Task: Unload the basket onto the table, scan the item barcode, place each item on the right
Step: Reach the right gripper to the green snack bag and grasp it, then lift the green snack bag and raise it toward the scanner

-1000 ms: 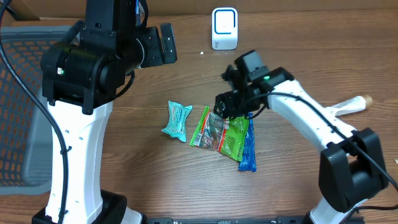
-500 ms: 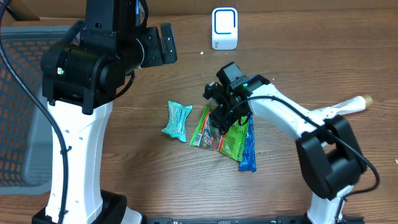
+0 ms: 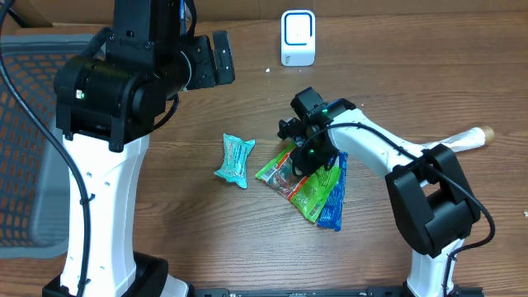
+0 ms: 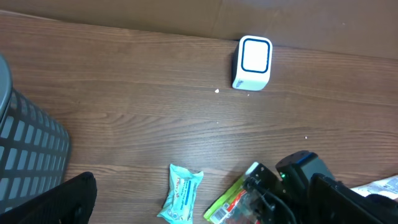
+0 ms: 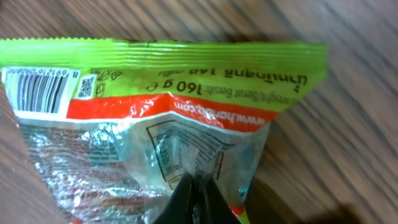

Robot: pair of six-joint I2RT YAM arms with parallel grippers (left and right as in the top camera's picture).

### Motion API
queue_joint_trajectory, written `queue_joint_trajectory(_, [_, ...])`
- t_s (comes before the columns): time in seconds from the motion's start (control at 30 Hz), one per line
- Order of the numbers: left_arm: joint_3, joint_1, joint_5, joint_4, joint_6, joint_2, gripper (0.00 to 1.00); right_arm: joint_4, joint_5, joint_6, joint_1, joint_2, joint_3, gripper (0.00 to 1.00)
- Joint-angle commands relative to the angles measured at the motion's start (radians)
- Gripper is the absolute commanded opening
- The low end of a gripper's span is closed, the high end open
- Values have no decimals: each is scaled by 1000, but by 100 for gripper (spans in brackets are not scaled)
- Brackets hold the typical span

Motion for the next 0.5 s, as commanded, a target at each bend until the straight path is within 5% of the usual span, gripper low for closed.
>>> queue_joint_trajectory(0.0, [15,3,-12,3,19,-15,100,-2,30,103,-37,4,90,4])
queue_joint_trajectory(0.23, [15,3,-12,3,19,-15,100,117,31,417,-125,5,154,4])
queue_joint_trajectory(0.47, [15,3,-12,3,19,-15,100,171,30,463,-187,22,150,6])
